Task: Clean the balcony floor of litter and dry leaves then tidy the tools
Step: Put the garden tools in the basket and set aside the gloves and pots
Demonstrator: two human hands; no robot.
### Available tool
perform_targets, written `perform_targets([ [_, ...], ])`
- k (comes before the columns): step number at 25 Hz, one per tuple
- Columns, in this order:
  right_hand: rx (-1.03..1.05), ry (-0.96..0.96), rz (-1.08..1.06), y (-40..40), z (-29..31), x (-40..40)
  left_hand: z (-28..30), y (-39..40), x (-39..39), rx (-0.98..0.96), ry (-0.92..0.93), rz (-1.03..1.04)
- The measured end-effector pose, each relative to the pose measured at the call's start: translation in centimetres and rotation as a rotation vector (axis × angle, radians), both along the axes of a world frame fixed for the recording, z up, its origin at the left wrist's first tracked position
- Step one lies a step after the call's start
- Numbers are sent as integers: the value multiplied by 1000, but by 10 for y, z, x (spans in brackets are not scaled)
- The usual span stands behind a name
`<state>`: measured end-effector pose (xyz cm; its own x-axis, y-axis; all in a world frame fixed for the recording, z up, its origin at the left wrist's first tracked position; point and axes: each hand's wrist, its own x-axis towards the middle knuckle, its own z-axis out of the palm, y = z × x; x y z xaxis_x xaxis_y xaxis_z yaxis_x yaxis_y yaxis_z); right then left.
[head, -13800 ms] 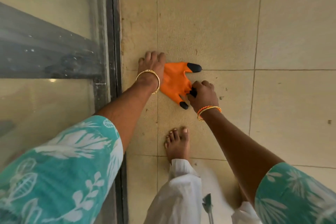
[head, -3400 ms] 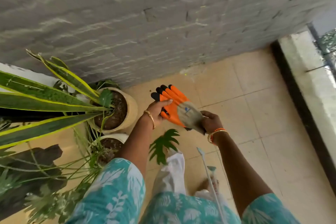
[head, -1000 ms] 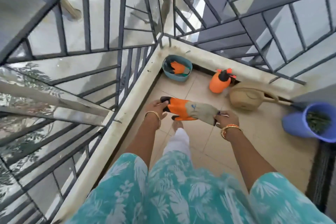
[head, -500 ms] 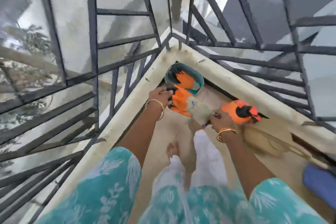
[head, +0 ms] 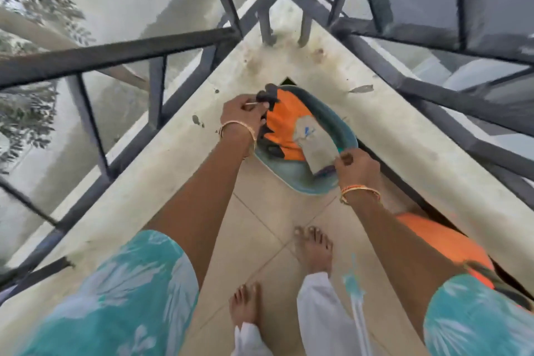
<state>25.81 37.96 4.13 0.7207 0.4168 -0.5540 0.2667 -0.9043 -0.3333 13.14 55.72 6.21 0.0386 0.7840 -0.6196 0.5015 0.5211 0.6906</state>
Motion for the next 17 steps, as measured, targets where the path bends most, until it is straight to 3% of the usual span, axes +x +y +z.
perform_targets([
  [4, -256, -105, 236, 15, -13, 3, -15, -14, 10, 409, 524, -501],
  [5, -250, -126, 311, 18, -12, -2, -16, -24, 13, 560, 557, -577],
  [7, -134, -121, 497, 24, -16, -12, -26, -44, 20, 681, 536, -810],
  [9, -53, -68, 759, 29, -29, -18, -34, -59, 23, 500, 605, -1081],
  [11, -100, -50, 908, 35, -39, -20, -44, -65, 23, 303, 675, -1153],
  [17, -227, -72, 870, 38, -32, -19, -30, -56, 17, 46, 417, -1143],
])
